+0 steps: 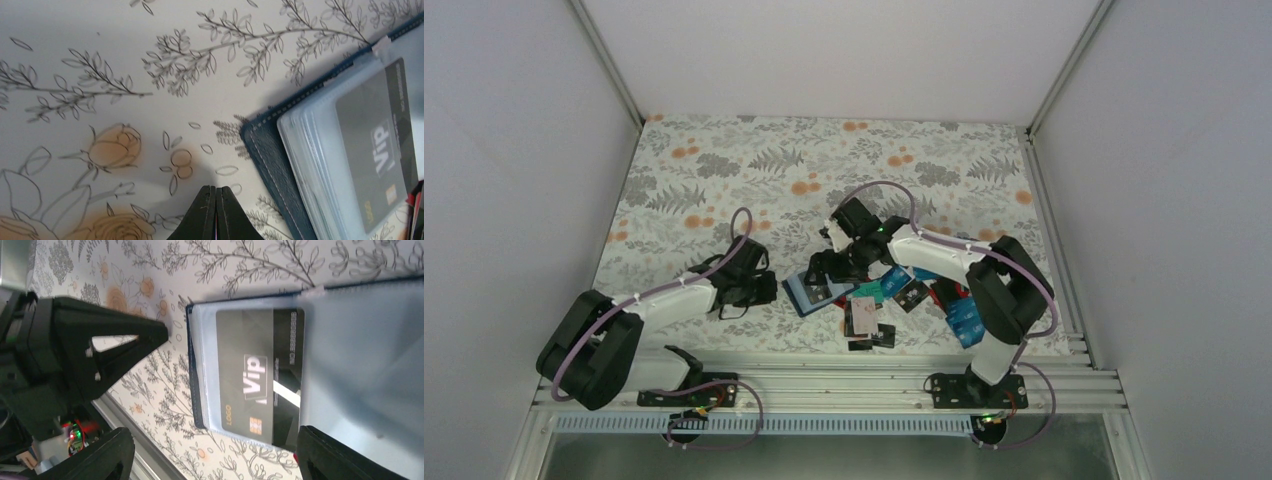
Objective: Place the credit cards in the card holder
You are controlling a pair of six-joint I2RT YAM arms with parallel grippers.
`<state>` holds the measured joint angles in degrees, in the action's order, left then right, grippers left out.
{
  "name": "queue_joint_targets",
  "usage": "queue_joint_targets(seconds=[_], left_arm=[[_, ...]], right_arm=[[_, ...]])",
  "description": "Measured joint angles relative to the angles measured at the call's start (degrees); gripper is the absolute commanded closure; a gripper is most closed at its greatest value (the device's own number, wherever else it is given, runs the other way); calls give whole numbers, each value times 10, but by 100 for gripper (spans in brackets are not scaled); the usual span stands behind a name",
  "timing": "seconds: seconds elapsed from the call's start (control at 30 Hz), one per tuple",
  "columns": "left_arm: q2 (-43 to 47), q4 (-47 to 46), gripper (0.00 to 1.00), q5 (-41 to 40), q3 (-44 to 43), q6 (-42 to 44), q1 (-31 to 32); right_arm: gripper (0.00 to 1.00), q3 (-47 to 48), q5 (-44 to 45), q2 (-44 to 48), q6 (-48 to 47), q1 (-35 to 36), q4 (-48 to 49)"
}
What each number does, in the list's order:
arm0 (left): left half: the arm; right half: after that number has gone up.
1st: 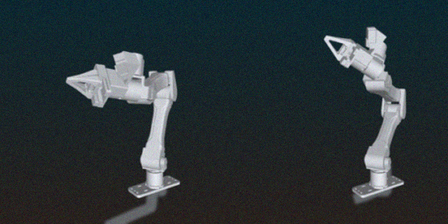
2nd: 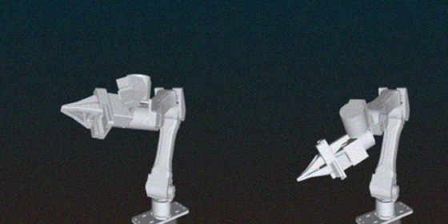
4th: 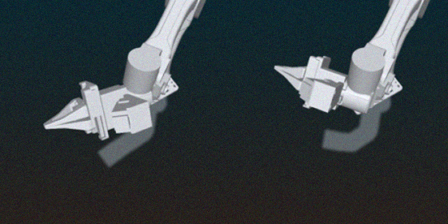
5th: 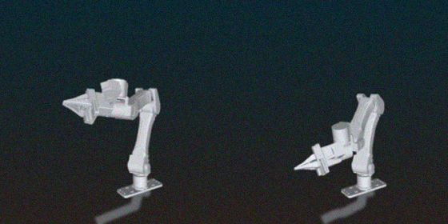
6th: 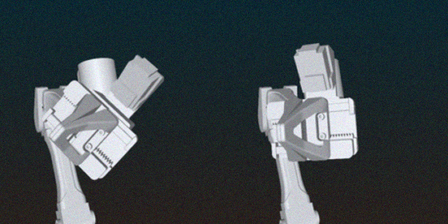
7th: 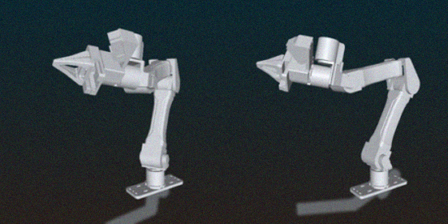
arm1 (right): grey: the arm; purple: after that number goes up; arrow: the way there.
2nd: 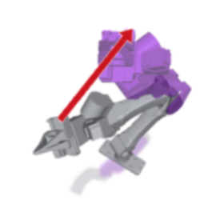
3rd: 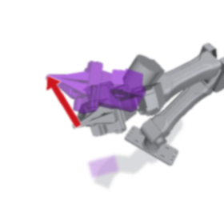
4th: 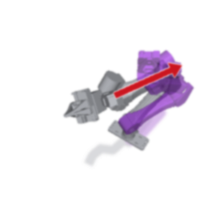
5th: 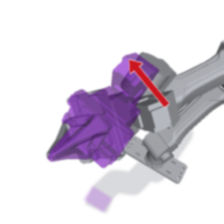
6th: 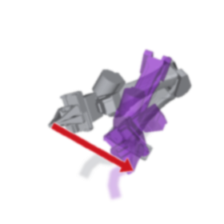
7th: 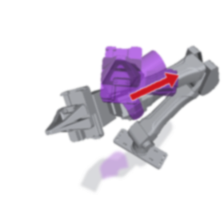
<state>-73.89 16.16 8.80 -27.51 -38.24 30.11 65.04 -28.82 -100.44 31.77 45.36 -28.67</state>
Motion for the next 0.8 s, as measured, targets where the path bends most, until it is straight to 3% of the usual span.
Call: queue_joint_targets(seconds=[0.37, 0.8], left_arm=[[12, 28, 97, 7, 0, -19, 51], [-24, -16, 97, 11, -9, -32, 68]], right_arm=[[19, 36, 13, -86, -25, 0, 6], [20, 38, 7, -87, -28, 4, 10]])
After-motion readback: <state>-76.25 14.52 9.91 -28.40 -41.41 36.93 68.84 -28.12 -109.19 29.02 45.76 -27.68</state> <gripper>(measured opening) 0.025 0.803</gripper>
